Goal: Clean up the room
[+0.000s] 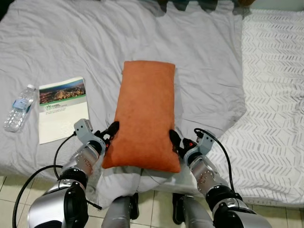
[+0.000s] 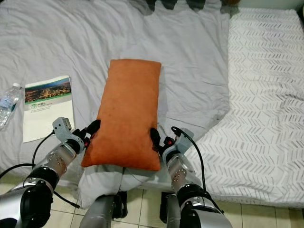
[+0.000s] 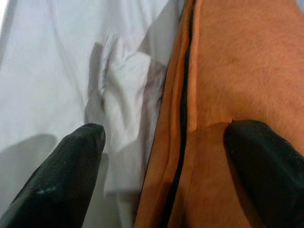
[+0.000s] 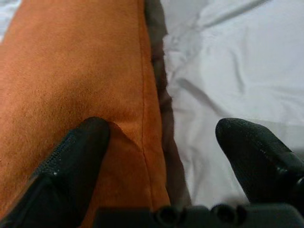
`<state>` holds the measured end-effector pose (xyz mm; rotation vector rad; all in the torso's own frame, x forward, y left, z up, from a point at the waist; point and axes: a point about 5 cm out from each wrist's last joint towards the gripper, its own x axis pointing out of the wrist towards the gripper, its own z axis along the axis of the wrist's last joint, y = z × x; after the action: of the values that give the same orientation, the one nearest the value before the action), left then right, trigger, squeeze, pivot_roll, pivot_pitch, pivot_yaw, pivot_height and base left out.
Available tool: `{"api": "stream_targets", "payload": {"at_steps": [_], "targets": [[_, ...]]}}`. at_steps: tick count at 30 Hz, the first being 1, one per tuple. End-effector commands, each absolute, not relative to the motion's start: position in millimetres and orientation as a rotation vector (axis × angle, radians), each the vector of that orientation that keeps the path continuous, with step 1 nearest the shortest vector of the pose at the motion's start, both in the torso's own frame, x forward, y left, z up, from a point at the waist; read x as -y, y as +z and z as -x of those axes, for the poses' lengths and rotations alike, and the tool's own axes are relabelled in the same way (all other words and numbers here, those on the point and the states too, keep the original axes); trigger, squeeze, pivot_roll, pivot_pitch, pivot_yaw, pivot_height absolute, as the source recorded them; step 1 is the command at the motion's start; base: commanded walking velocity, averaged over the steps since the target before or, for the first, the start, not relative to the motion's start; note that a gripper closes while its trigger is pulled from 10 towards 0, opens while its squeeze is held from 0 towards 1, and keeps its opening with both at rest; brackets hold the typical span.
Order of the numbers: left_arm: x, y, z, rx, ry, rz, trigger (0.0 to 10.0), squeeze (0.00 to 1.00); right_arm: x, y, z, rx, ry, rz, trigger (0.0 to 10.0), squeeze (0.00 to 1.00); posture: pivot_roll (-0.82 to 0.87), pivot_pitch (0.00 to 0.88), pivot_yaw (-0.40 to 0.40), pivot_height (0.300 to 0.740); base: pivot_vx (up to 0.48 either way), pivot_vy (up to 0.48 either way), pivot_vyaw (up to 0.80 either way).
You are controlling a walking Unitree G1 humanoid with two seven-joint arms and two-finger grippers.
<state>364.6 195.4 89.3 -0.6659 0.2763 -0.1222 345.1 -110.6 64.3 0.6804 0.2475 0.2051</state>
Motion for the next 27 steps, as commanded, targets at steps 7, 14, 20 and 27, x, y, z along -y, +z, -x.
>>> {"api": "stream_targets", "payload": {"at_steps": [7,14,20,27], "targets": [[-208,100,-365,-0.259,-0.225,0.563,10.0,0.0,97,62,-339,-0.247,0.278,-0.642,10.0,0.0,-0.07,0.509,0.048,0.74,0.0,0.0,0.0],[-226,104,-362,-0.227,-0.234,0.545,10.0,0.0,114,68,-337,-0.163,0.291,-0.376,10.0,0.0,-0.07,0.503,0.051,0.74,0.0,0.0,0.0],[-223,98,-359,-0.24,-0.24,0.563,10.0,0.0,124,79,-335,-0.095,0.296,-0.341,10.0,0.0,-0.07,0.503,0.043,0.74,0.0,0.0,0.0],[-187,83,-359,-0.314,-0.266,0.654,10.0,0.0,96,71,-331,-0.196,0.36,-0.607,10.0,0.0,-0.07,0.507,0.036,0.74,0.0,0.0,0.0]]}}
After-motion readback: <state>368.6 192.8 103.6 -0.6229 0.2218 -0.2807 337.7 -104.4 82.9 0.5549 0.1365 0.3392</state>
